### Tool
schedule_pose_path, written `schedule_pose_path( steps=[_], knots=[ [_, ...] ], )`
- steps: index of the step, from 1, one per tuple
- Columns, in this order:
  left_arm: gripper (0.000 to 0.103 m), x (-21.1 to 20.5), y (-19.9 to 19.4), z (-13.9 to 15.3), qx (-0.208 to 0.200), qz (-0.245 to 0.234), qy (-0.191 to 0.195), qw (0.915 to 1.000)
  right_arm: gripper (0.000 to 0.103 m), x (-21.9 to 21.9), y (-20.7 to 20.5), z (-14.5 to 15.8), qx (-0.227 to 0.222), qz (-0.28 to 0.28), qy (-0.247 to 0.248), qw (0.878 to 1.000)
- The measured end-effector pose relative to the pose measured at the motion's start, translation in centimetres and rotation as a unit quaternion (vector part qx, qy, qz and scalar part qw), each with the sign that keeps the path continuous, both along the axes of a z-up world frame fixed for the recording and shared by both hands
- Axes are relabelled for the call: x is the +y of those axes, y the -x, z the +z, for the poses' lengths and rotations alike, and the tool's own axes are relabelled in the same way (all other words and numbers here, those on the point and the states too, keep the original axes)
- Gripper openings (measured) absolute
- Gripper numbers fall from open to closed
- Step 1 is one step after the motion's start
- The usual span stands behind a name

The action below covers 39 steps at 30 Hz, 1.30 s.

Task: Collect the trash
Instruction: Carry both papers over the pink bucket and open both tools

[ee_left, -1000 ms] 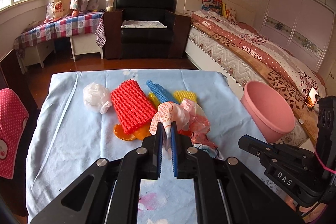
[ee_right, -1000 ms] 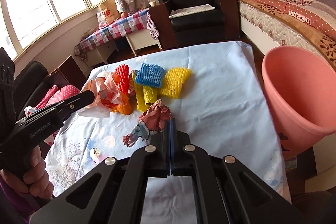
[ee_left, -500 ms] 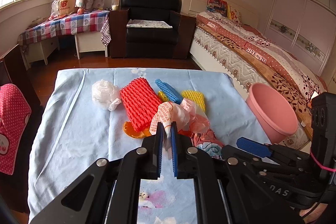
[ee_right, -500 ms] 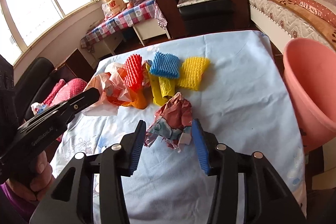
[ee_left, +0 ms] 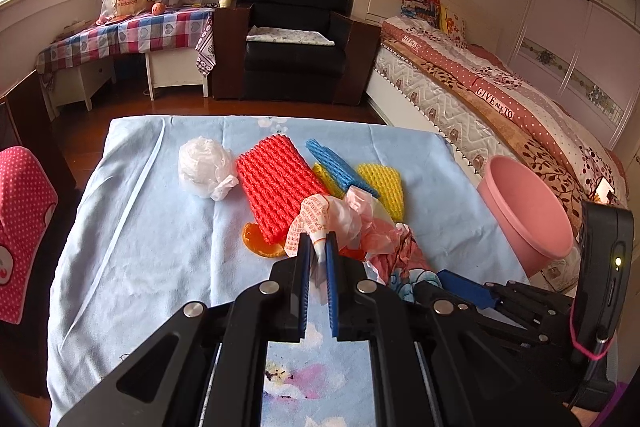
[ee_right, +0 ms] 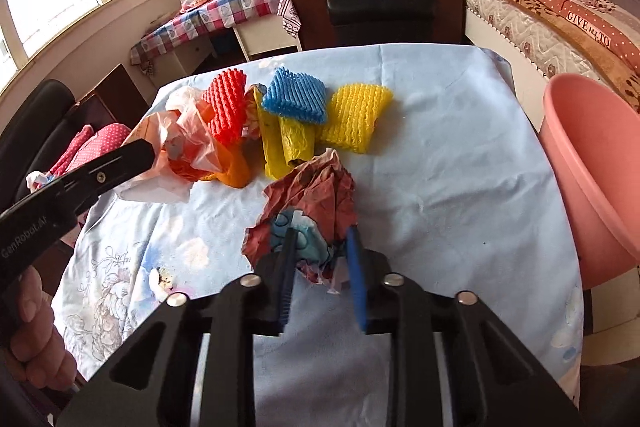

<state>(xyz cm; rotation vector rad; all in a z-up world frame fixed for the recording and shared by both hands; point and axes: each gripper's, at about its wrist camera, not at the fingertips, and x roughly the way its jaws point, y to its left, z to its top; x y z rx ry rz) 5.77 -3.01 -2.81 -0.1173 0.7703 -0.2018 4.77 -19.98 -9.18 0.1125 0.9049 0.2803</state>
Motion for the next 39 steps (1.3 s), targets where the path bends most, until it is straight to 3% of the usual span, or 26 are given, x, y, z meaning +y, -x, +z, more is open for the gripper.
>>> schedule_pose_path(
  steps=[3,13,21,29,39],
  knots=[
    [0.007,-0.6,-0.2,0.0,0.002,0.002,-0.005,1.0,0.013,-0.3,0.4,0.3,-0.015,-0.002,0.003,1.0],
    [0.007,-3.6,-1.2,1.5,-0.009,-0.002,-0.019,0.9998,0.012,-4.0,1.8,3.3,-0.065,-0.038,-0.022,0.997],
    [0.007,-8.6,-2.4,3.5,-0.029,-0.033,-0.025,0.9987,0.012,-10.0,2.1,5.6,-0.096,-0.109,-0.024,0.989],
    [0.007,-15.0,-3.6,4.8,-0.043,-0.078,-0.028,0.9956,0.012,-16.6,1.8,6.5,-0.104,-0.181,-0.024,0.978],
    [0.007,-22.6,-5.3,4.2,-0.037,-0.134,-0.032,0.9898,0.012,-22.0,0.8,5.2,-0.088,-0.235,-0.024,0.968]
  ],
)
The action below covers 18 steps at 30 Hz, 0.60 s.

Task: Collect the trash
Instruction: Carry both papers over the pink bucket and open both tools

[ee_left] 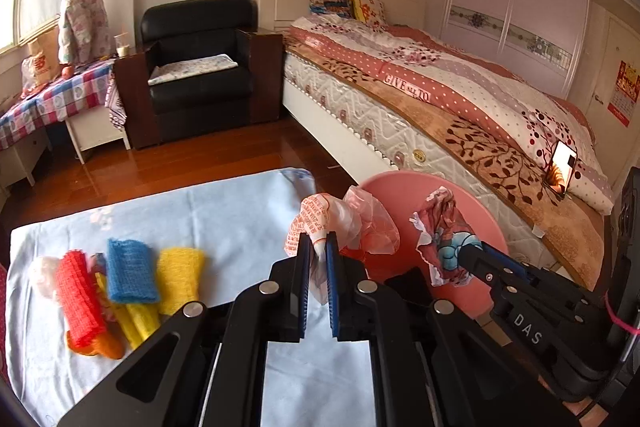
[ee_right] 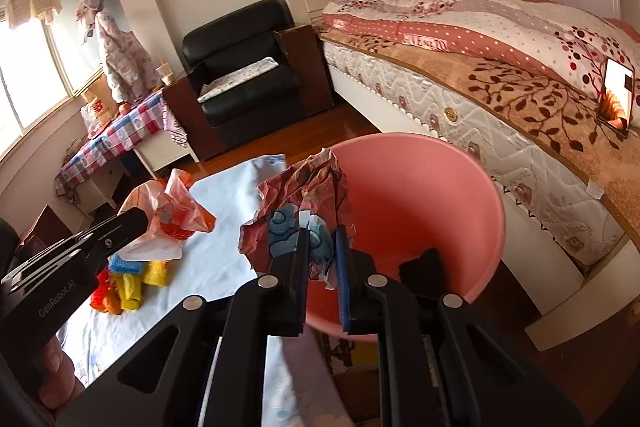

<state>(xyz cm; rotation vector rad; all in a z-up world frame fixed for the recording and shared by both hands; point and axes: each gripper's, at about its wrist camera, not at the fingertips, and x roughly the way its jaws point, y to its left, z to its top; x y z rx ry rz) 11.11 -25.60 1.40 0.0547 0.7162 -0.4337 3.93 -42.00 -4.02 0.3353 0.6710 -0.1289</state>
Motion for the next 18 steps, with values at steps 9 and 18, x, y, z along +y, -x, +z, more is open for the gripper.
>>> schedule_pose_path(
  steps=[9,18],
  knots=[
    [0.007,-5.2,-2.3,-2.5,0.025,-0.033,-0.022,0.9989,0.013,-2.9,-1.1,-2.0,0.021,-0.026,0.001,0.999],
    [0.009,-8.0,-3.9,-4.6,0.039,-0.044,-0.033,0.9977,0.013,-4.2,-2.2,-3.8,0.042,-0.038,-0.007,0.998]
  ],
)
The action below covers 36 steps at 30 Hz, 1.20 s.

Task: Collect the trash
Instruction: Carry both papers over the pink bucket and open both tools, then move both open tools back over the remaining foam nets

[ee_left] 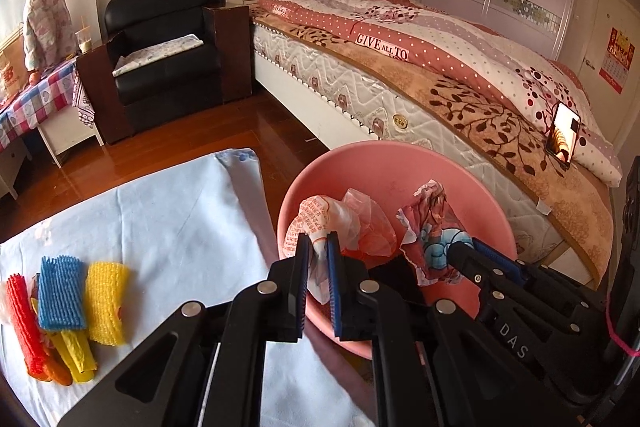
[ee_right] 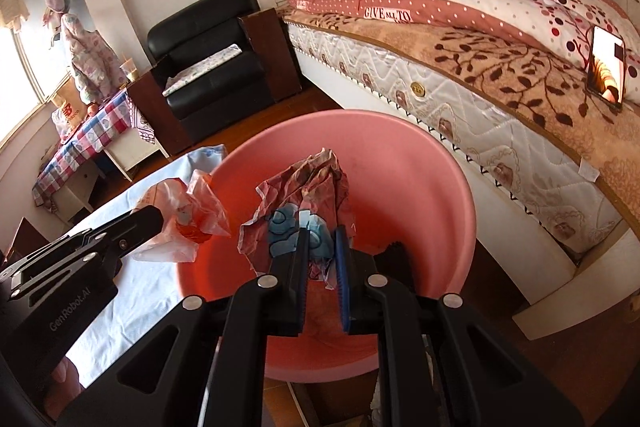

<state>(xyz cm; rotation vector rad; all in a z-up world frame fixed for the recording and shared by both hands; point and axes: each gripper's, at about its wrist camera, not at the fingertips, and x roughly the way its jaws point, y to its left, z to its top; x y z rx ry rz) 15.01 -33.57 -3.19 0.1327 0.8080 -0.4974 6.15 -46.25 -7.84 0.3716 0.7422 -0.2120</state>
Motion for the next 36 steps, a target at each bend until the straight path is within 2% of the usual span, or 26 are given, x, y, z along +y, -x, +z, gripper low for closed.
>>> schedule_pose_path(
  steps=[3,5,8,13,19,23,36],
  knots=[
    [0.015,-0.3,-0.3,-0.4,0.004,-0.004,0.001,1.0,0.014,-0.2,-0.2,-0.3,0.004,-0.005,-0.001,1.0],
    [0.031,-0.4,-0.4,-0.5,0.005,-0.002,0.004,1.0,0.015,-0.3,-0.4,-0.5,0.007,-0.004,-0.003,1.0],
    [0.045,-0.1,-0.6,-0.5,0.009,-0.001,0.013,0.9999,0.021,-0.4,-0.4,-0.6,0.01,-0.007,-0.008,1.0],
    [0.047,0.5,-0.4,0.1,0.003,-0.001,0.023,0.9997,0.034,-0.3,-0.1,-0.3,0.004,-0.007,-0.011,1.0],
    [0.047,1.7,0.4,1.1,-0.004,0.01,0.024,0.9996,0.034,0.6,0.6,0.9,-0.009,-0.001,-0.004,1.0],
    [0.047,3.5,1.3,2.0,-0.016,0.034,0.017,0.9991,0.034,2.0,1.3,2.6,-0.029,0.006,0.007,1.0],
    [0.047,13.8,4.8,5.3,-0.056,0.116,0.017,0.9915,0.034,10.4,3.1,5.4,-0.059,0.09,0.01,0.994]
  ],
)
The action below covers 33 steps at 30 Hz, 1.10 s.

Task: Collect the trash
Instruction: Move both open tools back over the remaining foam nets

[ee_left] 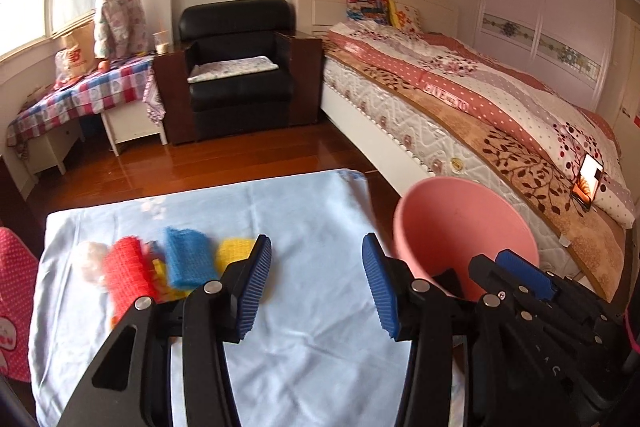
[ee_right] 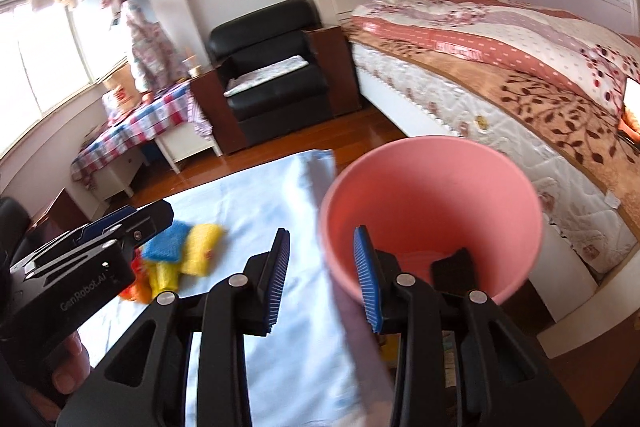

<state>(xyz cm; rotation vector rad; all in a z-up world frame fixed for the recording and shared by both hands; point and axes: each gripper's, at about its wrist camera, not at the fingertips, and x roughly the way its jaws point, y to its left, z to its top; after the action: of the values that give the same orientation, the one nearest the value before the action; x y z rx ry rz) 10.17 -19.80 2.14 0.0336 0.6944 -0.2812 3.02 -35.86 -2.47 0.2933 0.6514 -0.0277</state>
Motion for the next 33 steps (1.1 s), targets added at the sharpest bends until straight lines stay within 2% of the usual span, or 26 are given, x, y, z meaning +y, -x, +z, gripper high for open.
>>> schedule_pose_path(
  steps=[11,20,26,33],
  knots=[
    [0.047,11.8,1.2,0.0,0.002,0.09,0.025,0.9956,0.034,7.0,-0.9,0.3,-0.01,0.061,-0.021,0.998],
    [0.047,19.7,1.5,-1.5,0.012,0.141,0.044,0.989,0.034,11.3,-2.7,-0.2,0.009,0.104,-0.01,0.994],
    [0.046,21.0,0.9,-2.9,0.035,0.143,0.052,0.9878,0.034,12.9,-3.6,-1.2,0.015,0.126,-0.013,0.992],
    [0.047,17.1,-2.0,-4.6,0.059,0.122,0.05,0.9896,0.034,13.7,-4.8,-2.1,0.026,0.14,-0.003,0.99]
  ],
)
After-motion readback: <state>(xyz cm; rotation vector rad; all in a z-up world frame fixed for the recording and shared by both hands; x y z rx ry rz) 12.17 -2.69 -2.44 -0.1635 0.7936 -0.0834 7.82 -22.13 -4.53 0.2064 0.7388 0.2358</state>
